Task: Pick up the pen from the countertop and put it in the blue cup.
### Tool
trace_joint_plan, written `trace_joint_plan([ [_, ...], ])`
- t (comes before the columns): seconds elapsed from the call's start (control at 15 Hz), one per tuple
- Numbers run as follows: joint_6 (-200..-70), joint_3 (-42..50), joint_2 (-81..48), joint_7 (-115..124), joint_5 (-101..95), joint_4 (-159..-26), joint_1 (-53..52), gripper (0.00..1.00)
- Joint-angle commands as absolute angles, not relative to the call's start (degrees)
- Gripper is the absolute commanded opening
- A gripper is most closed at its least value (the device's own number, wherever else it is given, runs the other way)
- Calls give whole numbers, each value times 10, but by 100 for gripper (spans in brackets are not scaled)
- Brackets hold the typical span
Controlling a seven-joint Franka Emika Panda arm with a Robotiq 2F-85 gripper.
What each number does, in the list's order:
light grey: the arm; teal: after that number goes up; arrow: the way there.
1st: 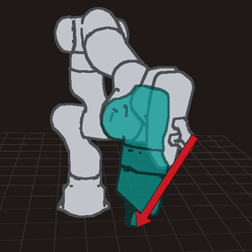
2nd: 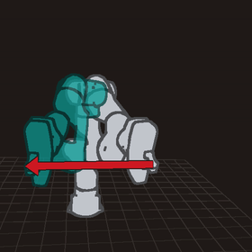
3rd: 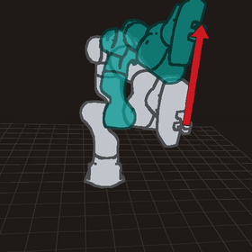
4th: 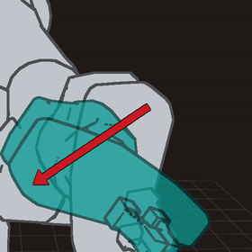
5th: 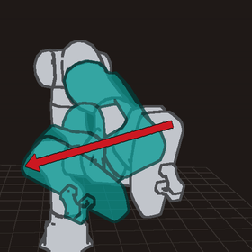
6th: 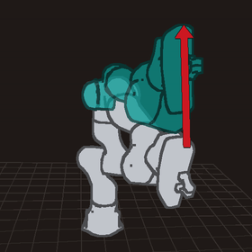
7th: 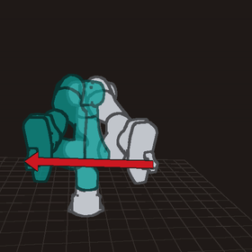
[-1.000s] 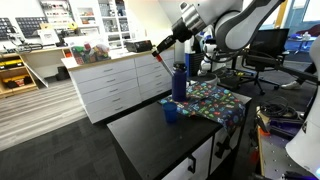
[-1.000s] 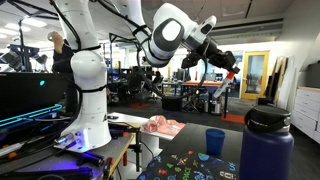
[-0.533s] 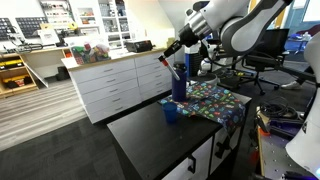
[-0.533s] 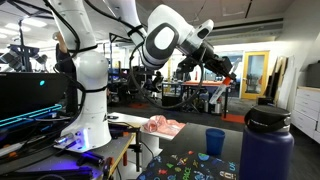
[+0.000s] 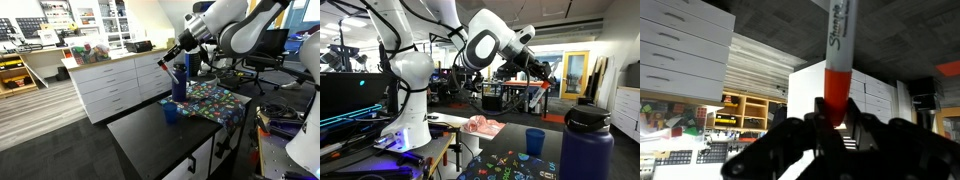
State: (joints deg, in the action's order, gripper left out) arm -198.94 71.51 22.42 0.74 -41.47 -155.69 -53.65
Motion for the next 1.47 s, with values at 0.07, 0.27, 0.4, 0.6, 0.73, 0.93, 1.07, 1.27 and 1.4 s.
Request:
trace_joint_plan([
  [0.07, -1989, 825, 286, -72, -386, -1549, -650, 5],
  [0.27, -1989, 887, 313, -113, -365, -1537, -717, 5],
  [0.4, -1989, 923, 329, -140, -350, -1526, -758, 5],
  [0.6, -1986, 961, 355, -185, -318, -1510, -807, 5],
  [0.73, -1986, 981, 370, -212, -301, -1500, -833, 5],
  [0.93, -1985, 1005, 390, -242, -283, -1484, -864, 5],
  [1.07, -1985, 1020, 404, -257, -279, -1476, -879, 5],
  [1.27, -1985, 1037, 423, -271, -281, -1466, -892, 5],
  [1.4, -1985, 1045, 437, -279, -283, -1462, -895, 5],
])
